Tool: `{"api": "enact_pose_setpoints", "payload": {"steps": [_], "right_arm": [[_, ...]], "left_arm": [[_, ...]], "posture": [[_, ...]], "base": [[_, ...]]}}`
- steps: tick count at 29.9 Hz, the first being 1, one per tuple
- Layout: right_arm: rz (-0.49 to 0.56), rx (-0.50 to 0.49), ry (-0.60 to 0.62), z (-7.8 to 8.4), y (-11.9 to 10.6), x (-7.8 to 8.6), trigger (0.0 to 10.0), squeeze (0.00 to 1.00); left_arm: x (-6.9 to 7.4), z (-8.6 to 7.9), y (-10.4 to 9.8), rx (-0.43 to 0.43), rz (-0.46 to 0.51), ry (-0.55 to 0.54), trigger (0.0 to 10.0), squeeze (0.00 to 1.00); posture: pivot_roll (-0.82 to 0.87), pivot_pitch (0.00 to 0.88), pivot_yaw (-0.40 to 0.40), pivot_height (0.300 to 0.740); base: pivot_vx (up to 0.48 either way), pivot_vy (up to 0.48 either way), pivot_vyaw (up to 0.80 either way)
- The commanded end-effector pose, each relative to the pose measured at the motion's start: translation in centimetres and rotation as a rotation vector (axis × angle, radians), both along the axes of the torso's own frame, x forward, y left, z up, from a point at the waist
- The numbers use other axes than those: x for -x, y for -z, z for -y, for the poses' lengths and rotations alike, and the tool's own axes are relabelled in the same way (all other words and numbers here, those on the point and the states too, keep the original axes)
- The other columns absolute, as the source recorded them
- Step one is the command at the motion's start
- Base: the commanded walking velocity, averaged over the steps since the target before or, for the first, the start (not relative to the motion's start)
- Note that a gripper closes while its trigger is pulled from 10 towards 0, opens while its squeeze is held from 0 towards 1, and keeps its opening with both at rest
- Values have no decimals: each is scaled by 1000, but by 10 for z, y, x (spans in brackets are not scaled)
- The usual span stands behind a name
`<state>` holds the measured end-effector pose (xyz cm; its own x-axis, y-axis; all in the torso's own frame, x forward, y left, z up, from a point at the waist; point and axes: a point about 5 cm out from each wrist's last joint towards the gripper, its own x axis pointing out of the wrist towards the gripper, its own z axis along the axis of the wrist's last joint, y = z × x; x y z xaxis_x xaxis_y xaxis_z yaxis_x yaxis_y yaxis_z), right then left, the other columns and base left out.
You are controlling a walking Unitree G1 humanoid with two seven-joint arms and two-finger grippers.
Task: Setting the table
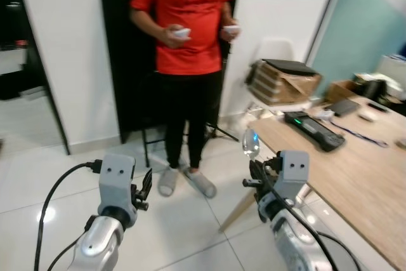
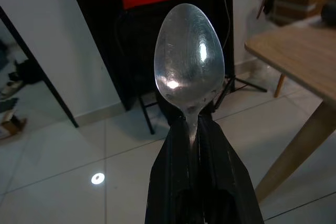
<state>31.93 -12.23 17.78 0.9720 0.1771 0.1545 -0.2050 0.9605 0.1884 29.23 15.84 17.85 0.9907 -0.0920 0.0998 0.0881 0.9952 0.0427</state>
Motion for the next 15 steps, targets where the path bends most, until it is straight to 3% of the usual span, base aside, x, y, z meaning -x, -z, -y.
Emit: {"api": "enact_pose_setpoints", "payload": {"steps": [1, 15], "right_arm": [[-11, 3, 21, 6, 3, 0, 10000, 0], [-15, 2, 23, 5, 3, 1, 10000, 0]], "left_arm": [[1, 1, 3, 2, -12, 5, 10000, 0], [1, 1, 3, 1, -15, 5, 10000, 0]], "posture": [[47, 78, 39, 740], [49, 83, 41, 740]], "base": [[0, 0, -800], [0, 0, -800]]}}
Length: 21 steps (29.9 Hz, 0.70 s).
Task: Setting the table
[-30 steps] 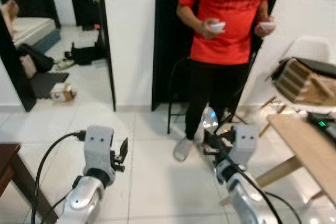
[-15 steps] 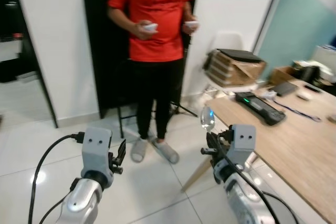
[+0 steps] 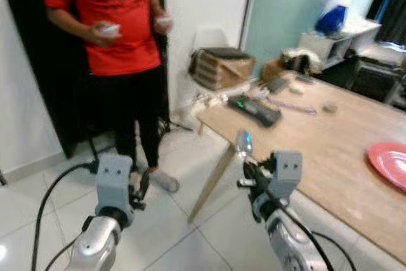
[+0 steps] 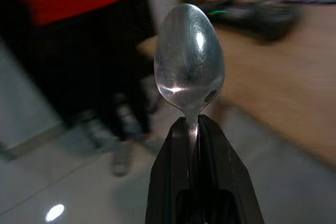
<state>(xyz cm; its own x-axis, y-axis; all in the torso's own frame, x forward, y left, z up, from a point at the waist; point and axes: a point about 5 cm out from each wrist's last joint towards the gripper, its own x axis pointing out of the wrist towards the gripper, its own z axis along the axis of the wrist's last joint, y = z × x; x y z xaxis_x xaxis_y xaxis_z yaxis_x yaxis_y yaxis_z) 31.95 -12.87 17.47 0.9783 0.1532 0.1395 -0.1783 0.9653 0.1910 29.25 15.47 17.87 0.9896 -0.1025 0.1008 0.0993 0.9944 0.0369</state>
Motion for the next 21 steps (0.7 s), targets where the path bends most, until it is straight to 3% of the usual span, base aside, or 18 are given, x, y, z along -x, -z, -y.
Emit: {"api": "enact_pose_setpoints", "payload": {"steps": [1, 21], "right_arm": [[0, 2, -1, -1, 0, 1, 10000, 0], [-3, -2, 5, 0, 1, 1, 10000, 0]], "left_arm": [[1, -2, 3, -5, -15, -7, 10000, 0], [1, -3, 3, -3, -18, -8, 10000, 0]], "posture": [[49, 83, 41, 740], [50, 86, 42, 740]], "base": [[0, 0, -800], [0, 0, -800]]}}
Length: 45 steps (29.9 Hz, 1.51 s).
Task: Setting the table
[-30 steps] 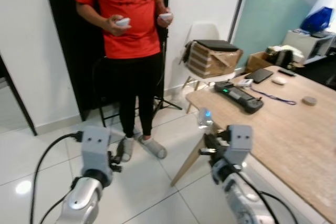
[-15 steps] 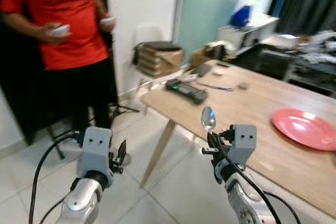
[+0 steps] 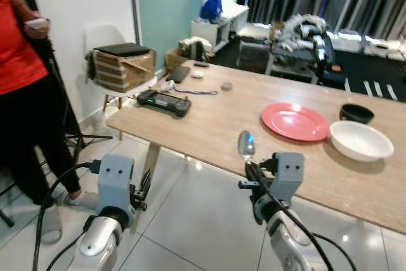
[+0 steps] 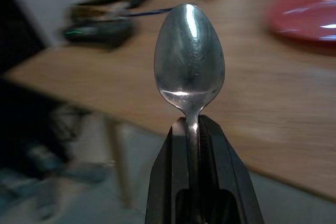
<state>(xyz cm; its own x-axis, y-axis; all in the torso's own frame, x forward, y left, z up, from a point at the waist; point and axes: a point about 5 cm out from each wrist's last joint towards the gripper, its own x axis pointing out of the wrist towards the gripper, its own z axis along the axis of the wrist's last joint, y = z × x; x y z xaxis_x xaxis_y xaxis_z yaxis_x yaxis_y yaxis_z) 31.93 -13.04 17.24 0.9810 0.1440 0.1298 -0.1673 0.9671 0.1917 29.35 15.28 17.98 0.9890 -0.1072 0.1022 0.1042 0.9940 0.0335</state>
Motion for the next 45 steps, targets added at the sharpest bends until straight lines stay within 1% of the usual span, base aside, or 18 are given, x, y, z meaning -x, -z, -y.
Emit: {"api": "enact_pose_setpoints", "payload": {"steps": [1, 5, 27, 32, 37, 45], "right_arm": [[7, -3, -4, -2, -1, 1, 10000, 0], [6, -2, -6, -2, -1, 1, 10000, 0], [7, -2, 2, -2, -2, 0, 10000, 0], [11, -2, 6, -2, -3, -1, 10000, 0], [32, 7, 1, -4, -6, -1, 10000, 0], [34, 6, -3, -4, -6, -1, 10000, 0]], "left_arm": [[2, -4, 5, -7, -19, -13, 10000, 0], [3, -4, 3, 8, -11, -11, 10000, 0], [1, -5, 2, -6, -4, -25, 10000, 0], [1, -6, 2, -21, -1, -27, 10000, 0], [1, -5, 1, -19, 10, -24, 10000, 0], [1, -5, 1, -20, 12, -26, 10000, 0]], "posture": [[50, 86, 42, 740], [50, 86, 41, 740], [53, 84, 42, 740], [54, 83, 42, 740], [56, 77, 41, 740], [58, 75, 40, 740]], "base": [[0, 0, -800], [0, 0, -800], [0, 0, -800], [0, 0, -800], [480, 0, 0], [480, 0, 0]]}}
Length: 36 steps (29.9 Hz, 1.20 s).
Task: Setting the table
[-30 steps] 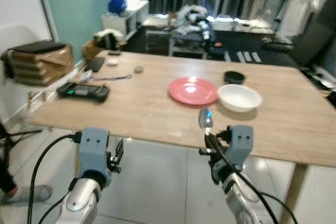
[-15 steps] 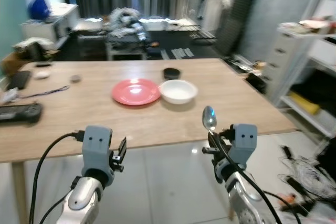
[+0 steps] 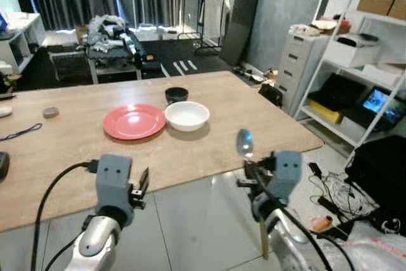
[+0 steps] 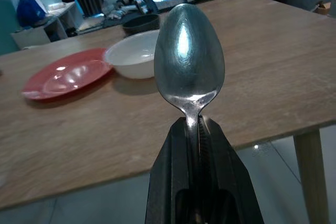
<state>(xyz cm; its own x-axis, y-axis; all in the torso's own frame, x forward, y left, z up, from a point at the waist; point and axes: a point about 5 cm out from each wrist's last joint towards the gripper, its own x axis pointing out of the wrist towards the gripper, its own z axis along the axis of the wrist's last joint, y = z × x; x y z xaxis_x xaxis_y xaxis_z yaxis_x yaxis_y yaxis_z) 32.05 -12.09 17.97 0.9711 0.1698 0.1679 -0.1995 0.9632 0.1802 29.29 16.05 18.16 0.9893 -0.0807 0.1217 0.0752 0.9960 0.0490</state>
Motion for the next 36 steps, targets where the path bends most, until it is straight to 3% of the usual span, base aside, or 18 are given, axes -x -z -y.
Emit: {"api": "enact_pose_setpoints", "payload": {"steps": [1, 21, 27, 36], "right_arm": [[-6, 1, 21, 5, 2, 0, 10000, 0], [32, 40, 25, 9, -5, -2, 10000, 0], [122, 192, 71, 30, -29, -10, 10000, 0], [117, 327, 75, 44, -43, -23, 10000, 0]], "left_arm": [[1, 2, 3, -7, -10, 1, 10000, 0], [2, 2, 3, -10, -9, 1, 10000, 0], [6, 5, 3, -7, -10, 43, 10000, 0], [16, 2, 6, -12, -31, 81, 10000, 0]], "posture": [[58, 73, 40, 740], [64, 81, 44, 740], [68, 84, 46, 740], [85, 93, 38, 740]], "base": [[480, 0, 0], [405, 0, 0], [89, 0, 0], [0, 0, 0]]}}
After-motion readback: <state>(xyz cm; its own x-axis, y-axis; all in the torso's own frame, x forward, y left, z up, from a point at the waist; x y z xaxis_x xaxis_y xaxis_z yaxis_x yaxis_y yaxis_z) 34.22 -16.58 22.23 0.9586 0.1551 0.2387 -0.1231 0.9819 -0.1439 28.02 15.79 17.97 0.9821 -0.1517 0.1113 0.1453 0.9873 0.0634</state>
